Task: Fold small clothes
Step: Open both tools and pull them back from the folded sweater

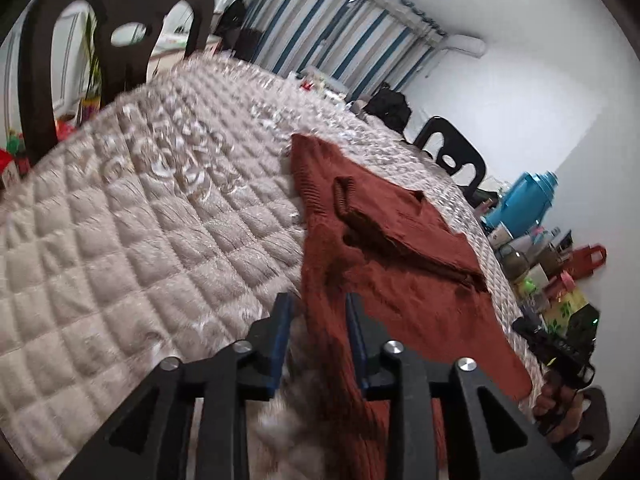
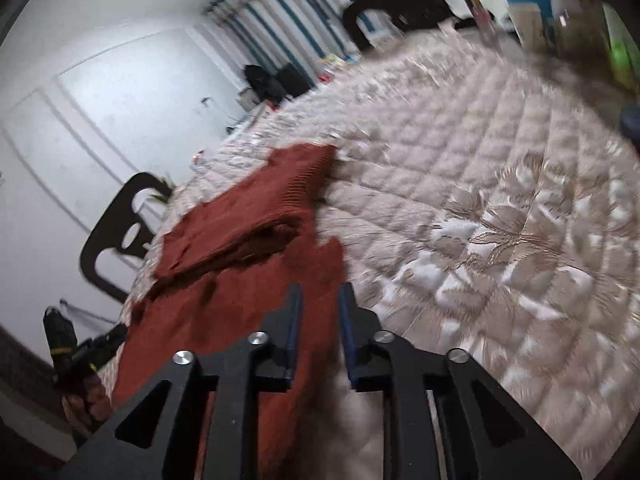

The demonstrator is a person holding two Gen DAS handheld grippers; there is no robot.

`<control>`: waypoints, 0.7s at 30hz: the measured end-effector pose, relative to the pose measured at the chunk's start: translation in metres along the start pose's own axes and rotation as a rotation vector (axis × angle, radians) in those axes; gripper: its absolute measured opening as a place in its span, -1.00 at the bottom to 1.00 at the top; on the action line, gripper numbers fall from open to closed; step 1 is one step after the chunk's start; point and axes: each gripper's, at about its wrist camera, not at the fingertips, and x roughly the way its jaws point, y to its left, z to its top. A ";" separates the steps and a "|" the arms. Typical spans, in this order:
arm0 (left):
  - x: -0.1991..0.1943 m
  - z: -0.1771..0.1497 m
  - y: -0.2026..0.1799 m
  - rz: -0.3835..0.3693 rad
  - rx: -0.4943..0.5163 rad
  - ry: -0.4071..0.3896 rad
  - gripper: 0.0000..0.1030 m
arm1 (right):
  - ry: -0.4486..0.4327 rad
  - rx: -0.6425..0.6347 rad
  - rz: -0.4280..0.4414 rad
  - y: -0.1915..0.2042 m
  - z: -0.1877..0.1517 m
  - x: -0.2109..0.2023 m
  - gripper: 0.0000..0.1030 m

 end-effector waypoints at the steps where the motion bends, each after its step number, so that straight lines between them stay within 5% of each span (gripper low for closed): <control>1: -0.007 -0.004 -0.003 -0.011 0.015 -0.004 -0.24 | -0.007 -0.020 0.012 0.005 -0.004 -0.007 -0.60; 8: -0.014 -0.053 -0.027 -0.018 0.127 0.107 -0.16 | 0.069 -0.120 -0.076 0.031 -0.056 -0.020 -0.57; 12: -0.017 -0.072 -0.039 0.106 0.234 0.071 -0.47 | 0.075 -0.154 -0.118 0.024 -0.076 -0.020 -0.62; 21: -0.032 -0.074 -0.022 0.082 0.131 0.056 -0.47 | 0.050 -0.161 -0.147 0.022 -0.082 -0.032 -0.56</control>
